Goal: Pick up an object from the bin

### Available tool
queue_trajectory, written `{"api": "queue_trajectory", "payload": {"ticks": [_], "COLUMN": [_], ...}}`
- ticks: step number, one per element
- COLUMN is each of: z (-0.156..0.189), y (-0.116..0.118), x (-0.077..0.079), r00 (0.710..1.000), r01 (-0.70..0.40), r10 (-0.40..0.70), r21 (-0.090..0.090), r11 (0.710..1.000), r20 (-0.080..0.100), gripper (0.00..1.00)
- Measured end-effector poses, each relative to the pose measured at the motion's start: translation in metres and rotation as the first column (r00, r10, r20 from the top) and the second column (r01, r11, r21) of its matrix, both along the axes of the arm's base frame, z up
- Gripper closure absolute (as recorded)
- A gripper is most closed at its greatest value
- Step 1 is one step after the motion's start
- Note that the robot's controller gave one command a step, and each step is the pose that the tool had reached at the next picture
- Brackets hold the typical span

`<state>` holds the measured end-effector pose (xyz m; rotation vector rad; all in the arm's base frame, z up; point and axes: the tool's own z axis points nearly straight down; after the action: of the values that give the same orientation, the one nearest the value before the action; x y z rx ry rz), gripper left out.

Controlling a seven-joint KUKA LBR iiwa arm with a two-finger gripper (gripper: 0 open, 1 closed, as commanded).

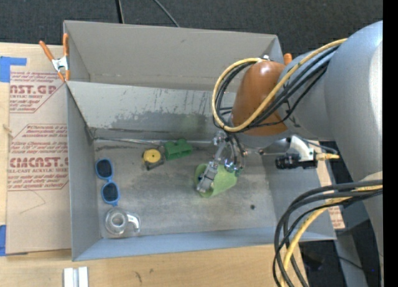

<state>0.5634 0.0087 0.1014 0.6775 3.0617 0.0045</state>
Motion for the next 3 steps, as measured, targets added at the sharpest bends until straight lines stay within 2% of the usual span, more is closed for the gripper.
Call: {"api": "queue_trajectory", "payload": {"ticks": [1,2,3], "z": [0.005,-0.030,-0.033], "y": [-0.012,-0.013,-0.024], "x": [-0.001,0.028,-0.055], "r00": [0.999,0.994,0.997], "r01": [0.036,0.105,0.076], "r10": [-0.036,-0.105,-0.076], "r21": [-0.001,0.005,-0.002], "r11": [0.999,0.994,0.997], "r20": [-0.005,-0.009,-0.013], "gripper": [0.00,0.00,0.00]}}
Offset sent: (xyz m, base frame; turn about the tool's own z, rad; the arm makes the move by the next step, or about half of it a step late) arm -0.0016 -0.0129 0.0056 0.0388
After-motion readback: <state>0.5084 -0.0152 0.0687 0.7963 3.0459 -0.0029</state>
